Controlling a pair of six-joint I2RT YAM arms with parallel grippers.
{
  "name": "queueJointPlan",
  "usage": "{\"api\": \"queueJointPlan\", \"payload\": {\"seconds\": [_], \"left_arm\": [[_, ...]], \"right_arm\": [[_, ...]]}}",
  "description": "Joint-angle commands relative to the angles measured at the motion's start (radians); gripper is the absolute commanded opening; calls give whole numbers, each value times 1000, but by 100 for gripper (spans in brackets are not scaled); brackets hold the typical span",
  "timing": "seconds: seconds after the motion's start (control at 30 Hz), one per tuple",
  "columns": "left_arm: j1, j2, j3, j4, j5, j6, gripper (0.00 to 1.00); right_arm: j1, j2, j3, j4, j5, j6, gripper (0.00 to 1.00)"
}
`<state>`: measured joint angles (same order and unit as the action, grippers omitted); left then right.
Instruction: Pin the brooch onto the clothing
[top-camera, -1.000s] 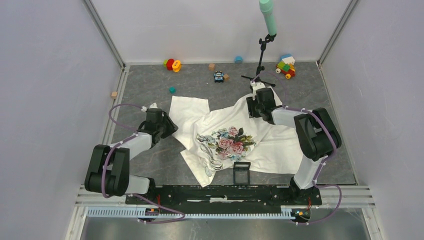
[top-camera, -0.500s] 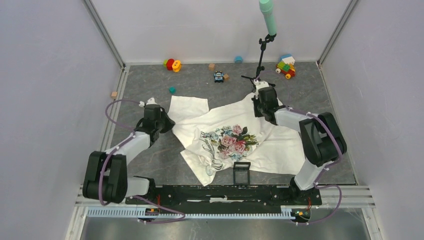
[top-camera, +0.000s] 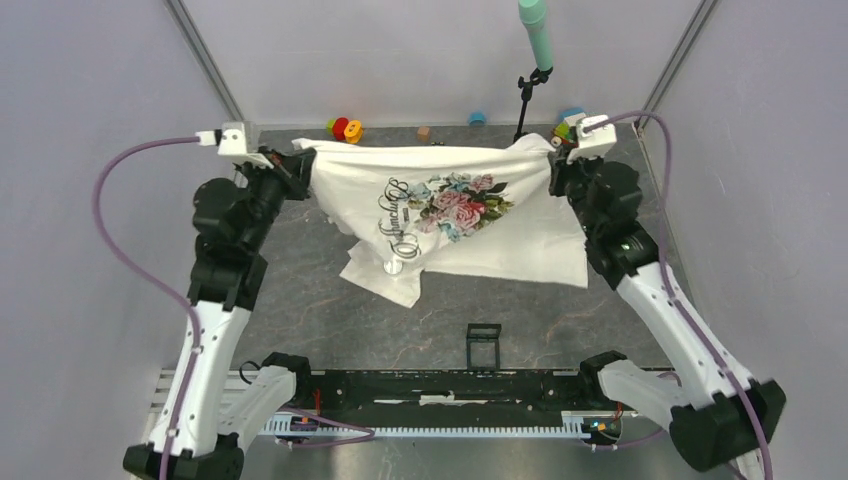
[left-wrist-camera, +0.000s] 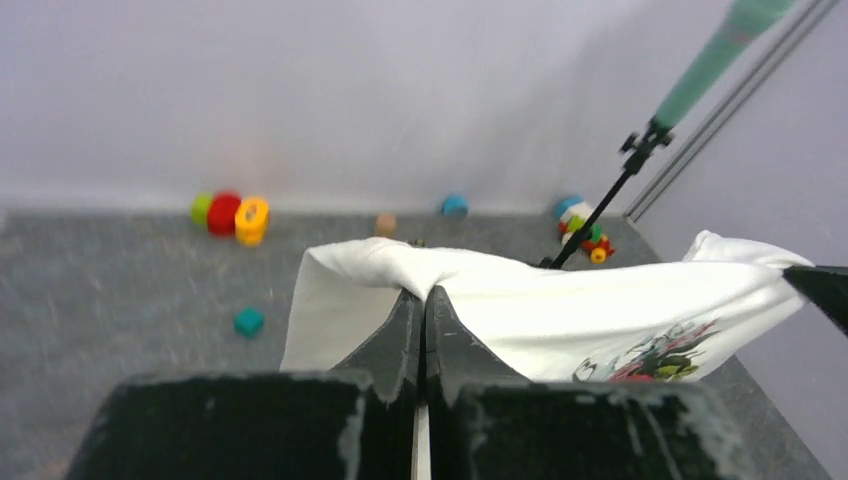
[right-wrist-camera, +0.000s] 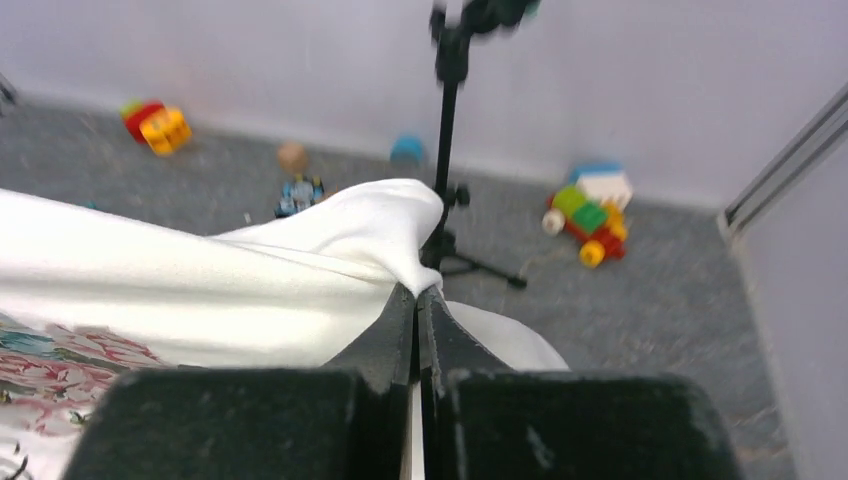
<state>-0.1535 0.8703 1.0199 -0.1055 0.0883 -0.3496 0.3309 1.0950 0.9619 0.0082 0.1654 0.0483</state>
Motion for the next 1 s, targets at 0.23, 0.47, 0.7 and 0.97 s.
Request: {"api": "queueJointPlan", "payload": {"seconds": [0.23, 0.47, 0.7, 0.97], "left_arm": [[5, -97, 558, -362, 92, 272, 2], [5, -35, 794, -444, 125, 262, 2], [4, 117, 779, -419, 54, 236, 2], [12, 464, 650, -204, 11, 256, 2]], "right_arm": [[-9, -334, 197, -66, -45, -139, 0], [-9, -376, 302, -101, -76, -142, 0], [-9, -311, 244, -44, 83, -195, 0], [-12, -31, 23, 296, 265, -260, 0]]}}
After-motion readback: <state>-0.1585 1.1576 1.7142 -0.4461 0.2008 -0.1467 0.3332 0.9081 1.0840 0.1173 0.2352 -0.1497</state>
